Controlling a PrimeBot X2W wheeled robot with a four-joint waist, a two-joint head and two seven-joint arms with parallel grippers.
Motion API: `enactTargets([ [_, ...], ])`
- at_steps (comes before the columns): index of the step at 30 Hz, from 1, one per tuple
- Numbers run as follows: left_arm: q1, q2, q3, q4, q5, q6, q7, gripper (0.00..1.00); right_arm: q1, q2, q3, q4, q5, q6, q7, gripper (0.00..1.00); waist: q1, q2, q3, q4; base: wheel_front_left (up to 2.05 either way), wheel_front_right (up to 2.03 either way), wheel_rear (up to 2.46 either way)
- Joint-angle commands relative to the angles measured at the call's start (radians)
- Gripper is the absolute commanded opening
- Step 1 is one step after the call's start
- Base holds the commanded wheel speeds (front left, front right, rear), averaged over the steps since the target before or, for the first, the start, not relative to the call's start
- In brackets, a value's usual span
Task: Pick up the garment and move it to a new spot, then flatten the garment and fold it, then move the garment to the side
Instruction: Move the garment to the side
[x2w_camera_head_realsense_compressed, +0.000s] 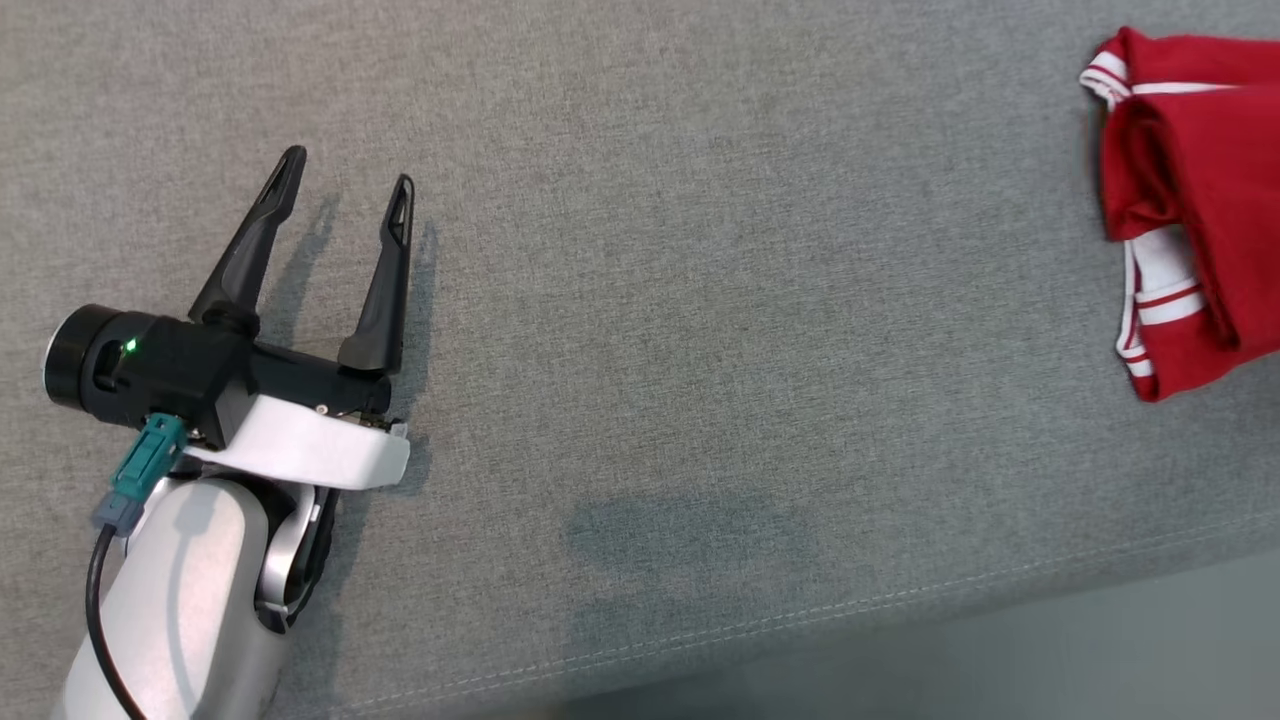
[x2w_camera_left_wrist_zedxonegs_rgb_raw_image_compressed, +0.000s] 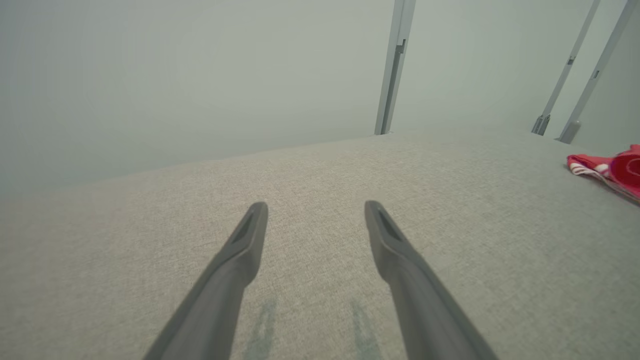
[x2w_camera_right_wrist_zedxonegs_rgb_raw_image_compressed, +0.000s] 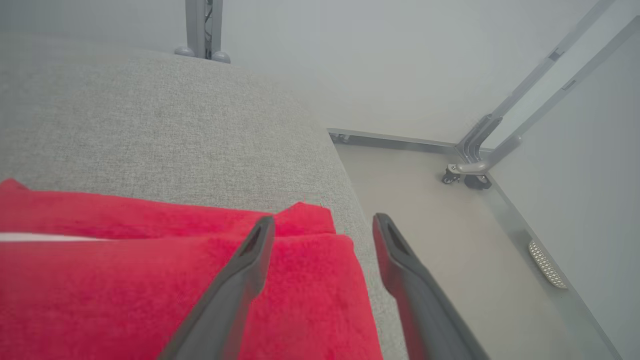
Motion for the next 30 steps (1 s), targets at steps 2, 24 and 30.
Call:
enactTargets([
  [2,-0.04,0.017,0.023,-0.027,0.007,-0.007,0.0,1.0,0.0,-0.012,-0.031,0.052,-0.023,0.0,-0.025,1.0,0.0,0.0,0.019,0.005,0.0,0.0,0.0],
  [24,0.151,0.04,0.147,0.012,-0.072,0.066,-0.063,1.0,0.493,0.298,-0.281,-0.792,-0.189,0.0,-0.03,1.0,0.0,0.0,-0.275,0.066,0.0,0.0,0.0],
  [30,0.223,0.026,0.168,0.041,-0.096,0.067,-0.083,1.0,0.639,0.369,-0.292,-0.864,-0.219,0.0,-0.013,1.0,0.0,0.0,-0.359,0.119,0.0,0.0,0.0],
])
